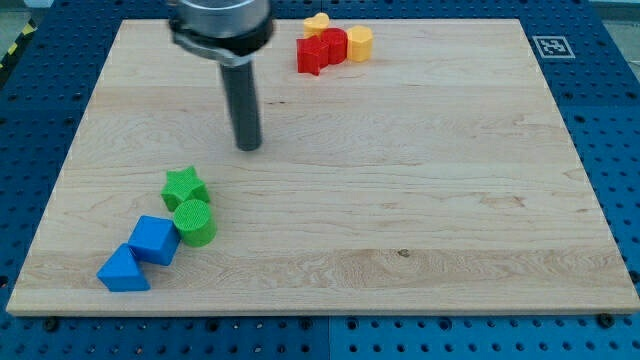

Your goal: Place blue triangle at bottom center

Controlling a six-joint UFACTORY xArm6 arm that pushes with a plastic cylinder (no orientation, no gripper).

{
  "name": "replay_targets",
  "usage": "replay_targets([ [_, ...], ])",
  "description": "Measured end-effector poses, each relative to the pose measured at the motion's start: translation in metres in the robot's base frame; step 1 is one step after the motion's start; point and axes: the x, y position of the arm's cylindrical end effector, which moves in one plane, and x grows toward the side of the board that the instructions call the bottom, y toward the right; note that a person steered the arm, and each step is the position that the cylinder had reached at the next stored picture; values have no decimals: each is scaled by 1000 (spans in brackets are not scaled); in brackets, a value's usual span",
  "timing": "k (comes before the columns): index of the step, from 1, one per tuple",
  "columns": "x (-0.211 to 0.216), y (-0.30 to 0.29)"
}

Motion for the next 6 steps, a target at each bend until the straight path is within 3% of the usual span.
replay_targets([
  [2, 25, -85],
  [3, 66, -125],
  [5, 183, -146],
  [6, 184, -146],
])
